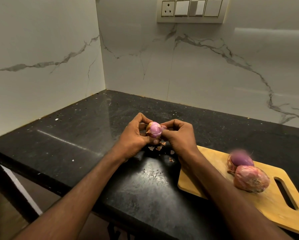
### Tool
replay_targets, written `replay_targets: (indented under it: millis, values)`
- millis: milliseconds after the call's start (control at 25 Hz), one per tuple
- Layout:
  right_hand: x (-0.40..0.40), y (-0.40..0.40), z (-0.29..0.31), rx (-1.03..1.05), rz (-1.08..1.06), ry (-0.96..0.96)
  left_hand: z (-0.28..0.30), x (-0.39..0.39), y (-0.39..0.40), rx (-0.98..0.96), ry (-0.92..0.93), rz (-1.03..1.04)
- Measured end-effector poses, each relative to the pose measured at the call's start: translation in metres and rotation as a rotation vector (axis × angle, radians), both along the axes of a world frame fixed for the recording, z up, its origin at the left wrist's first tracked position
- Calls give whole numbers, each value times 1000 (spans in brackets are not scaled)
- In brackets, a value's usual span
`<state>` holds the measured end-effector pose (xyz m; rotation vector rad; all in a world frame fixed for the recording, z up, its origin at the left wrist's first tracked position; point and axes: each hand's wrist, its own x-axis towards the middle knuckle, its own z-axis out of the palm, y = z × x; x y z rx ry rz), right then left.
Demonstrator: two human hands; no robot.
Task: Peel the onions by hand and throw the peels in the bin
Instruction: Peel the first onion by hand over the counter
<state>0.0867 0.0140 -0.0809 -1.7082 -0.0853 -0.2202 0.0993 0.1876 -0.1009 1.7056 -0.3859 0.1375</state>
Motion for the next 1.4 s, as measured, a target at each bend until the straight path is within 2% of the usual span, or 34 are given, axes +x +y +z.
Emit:
replay_targets:
  millis: [160,240,360,400,520,680,840,1120,1320,1400]
  values:
    - [0,-3,11,156,92,104,-2,2,1,-40,5,33]
    - [0,-6,13,156,164,70,-2,4,1,-63,14,32]
    - [0,-3,4,-118,60,-91,0,2,1,-45,24,0]
    - [0,-1,2,-146,2,-119,1,1,0,-41,23,-10]
    - [4,0,1,-76,-88,-116,3,-2,-1,-61,23,-32]
    - [6,0,-1,-29,-103,-69,3,-2,-1,-82,23,-38]
    - [5,4,-1,-24,-110,-131,5,-3,-1,-113,20,-24]
    - [-3,5,9,327,14,57,5,0,1,-222,64,-64]
    - [1,1,8,297,-37,127,5,2,3,-394,140,-72]
    - [5,0,4,190,-80,97,4,4,5,-411,158,-65]
